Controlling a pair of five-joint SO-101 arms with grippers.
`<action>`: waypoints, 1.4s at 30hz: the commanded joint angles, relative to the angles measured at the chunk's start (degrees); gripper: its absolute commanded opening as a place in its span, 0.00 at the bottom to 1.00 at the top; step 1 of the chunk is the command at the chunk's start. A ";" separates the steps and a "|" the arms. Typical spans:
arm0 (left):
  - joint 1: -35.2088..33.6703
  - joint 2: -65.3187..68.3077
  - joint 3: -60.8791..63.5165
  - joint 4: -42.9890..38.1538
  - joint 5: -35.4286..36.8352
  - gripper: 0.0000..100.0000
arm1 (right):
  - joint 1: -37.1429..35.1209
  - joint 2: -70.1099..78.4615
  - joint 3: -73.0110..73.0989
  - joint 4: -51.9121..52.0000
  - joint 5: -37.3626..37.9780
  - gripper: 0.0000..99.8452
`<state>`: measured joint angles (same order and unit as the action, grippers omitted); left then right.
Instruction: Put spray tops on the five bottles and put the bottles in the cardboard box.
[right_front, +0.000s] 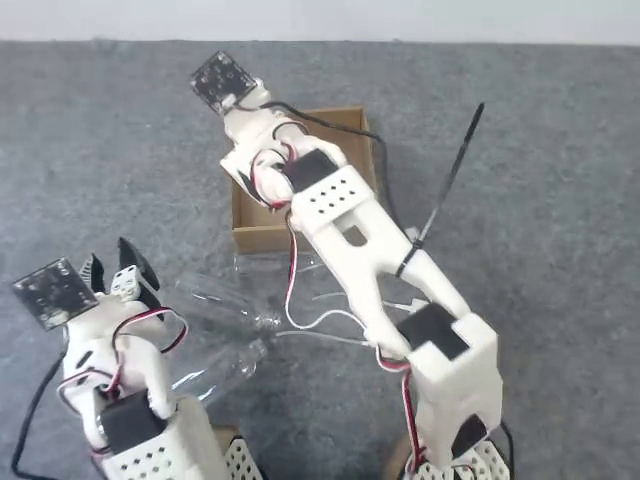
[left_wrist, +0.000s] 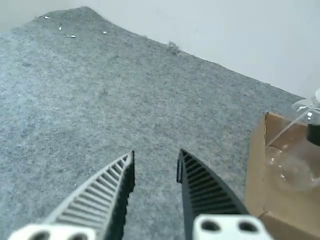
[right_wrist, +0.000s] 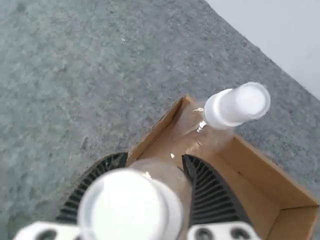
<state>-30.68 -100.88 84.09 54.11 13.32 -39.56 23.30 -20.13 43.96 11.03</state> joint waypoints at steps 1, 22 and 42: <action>-1.85 -0.79 -1.36 -1.67 0.70 0.13 | 2.51 1.80 -8.97 -0.48 -5.10 0.01; -2.29 -0.79 -1.80 -1.32 0.70 0.13 | 4.53 13.76 -14.15 -4.35 -9.93 0.01; -2.20 -0.79 -1.80 -1.32 0.53 0.13 | 2.07 15.96 -14.33 -4.44 -15.12 0.01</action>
<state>-32.70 -100.88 84.09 54.11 13.32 -35.87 39.91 -30.59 40.97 -4.00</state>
